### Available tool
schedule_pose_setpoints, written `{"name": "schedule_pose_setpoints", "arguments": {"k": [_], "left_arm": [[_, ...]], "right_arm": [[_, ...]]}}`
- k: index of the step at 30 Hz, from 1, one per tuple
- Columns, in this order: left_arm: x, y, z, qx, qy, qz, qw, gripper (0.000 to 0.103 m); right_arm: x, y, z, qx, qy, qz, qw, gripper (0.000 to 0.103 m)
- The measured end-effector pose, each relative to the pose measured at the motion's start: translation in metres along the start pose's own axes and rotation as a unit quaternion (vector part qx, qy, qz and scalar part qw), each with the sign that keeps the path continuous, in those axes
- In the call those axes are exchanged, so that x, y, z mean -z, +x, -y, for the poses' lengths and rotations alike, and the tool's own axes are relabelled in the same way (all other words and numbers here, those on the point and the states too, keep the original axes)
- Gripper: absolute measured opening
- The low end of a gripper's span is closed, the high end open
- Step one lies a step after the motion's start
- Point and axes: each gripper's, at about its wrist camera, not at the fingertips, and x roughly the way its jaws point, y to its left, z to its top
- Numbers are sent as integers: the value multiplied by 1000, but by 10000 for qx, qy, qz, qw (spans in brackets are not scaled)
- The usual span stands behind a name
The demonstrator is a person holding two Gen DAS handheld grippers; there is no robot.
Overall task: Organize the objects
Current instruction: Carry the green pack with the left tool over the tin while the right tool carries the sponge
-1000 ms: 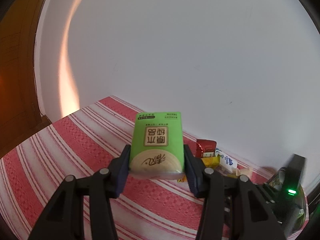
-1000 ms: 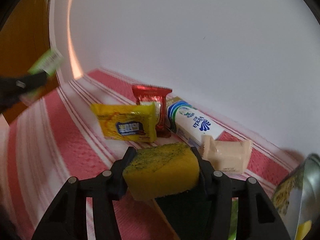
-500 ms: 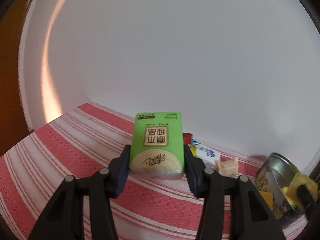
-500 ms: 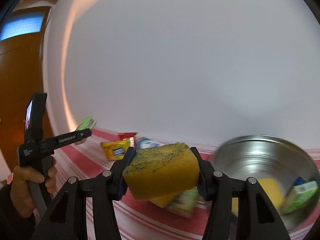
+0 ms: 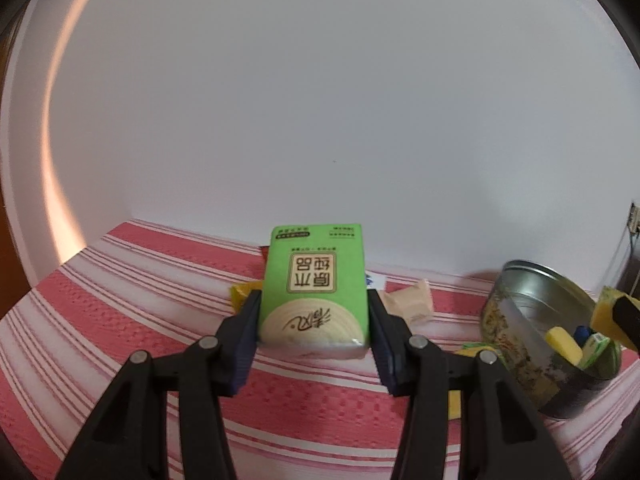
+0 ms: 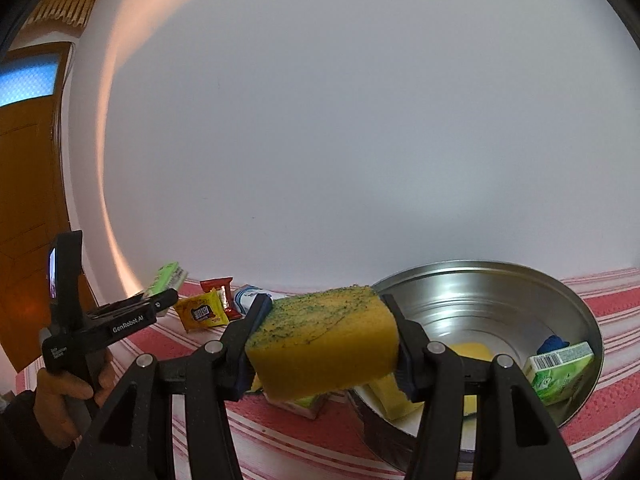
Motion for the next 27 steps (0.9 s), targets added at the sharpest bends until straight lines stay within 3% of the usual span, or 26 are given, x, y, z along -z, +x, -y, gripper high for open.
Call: {"name": "schedule_pose_setpoints", "arguments": {"k": [16, 27], "left_arm": [[10, -15, 57, 381, 244, 105, 9989, 49], [14, -21, 123, 828, 559, 172, 9948, 49]], "right_arm": [[-2, -14, 28, 265, -190, 186, 9993, 58], [-13, -38, 92, 1106, -91, 502, 9925, 58]]}}
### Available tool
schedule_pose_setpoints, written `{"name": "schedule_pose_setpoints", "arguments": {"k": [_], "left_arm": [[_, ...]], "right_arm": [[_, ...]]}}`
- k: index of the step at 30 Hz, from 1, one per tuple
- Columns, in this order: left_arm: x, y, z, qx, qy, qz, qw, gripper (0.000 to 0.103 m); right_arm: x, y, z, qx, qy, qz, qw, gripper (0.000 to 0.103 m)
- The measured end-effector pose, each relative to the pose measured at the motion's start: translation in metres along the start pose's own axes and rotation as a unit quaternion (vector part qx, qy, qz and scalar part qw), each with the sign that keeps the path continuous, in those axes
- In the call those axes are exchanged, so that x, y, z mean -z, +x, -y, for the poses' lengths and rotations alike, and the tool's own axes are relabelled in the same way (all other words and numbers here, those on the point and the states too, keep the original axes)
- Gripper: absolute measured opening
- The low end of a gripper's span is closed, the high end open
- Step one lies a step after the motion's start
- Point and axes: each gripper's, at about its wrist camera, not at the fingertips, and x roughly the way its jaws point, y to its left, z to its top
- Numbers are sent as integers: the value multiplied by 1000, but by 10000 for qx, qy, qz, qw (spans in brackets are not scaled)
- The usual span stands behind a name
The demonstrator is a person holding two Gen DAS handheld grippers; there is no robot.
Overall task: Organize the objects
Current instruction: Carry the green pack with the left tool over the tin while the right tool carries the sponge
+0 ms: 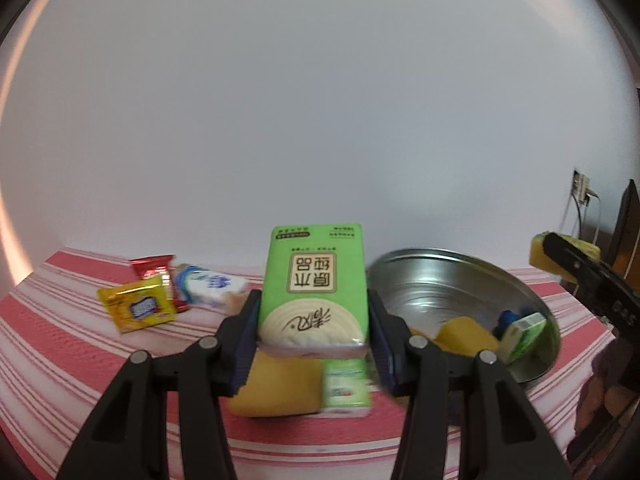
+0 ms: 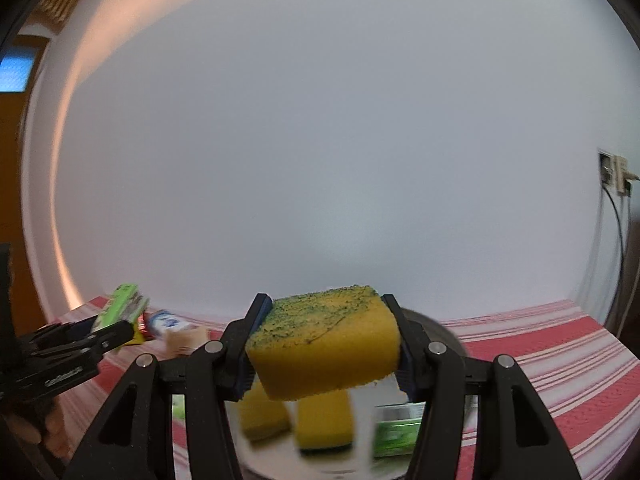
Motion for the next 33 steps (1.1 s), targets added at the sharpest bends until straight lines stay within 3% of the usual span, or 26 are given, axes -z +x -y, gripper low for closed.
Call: {"name": "schedule_pose_setpoints", "arguments": {"k": [9, 21, 33], "left_arm": [[2, 19, 51, 359, 246, -173, 9989, 49], [9, 52, 114, 582, 589, -494, 9953, 49], [10, 72, 131, 413, 671, -722, 9943, 49]], "right_arm": [[1, 8, 47, 460, 176, -84, 9987, 58], [13, 36, 65, 657, 121, -459, 9967, 58], [21, 61, 70, 524, 277, -898, 9942, 58]]}}
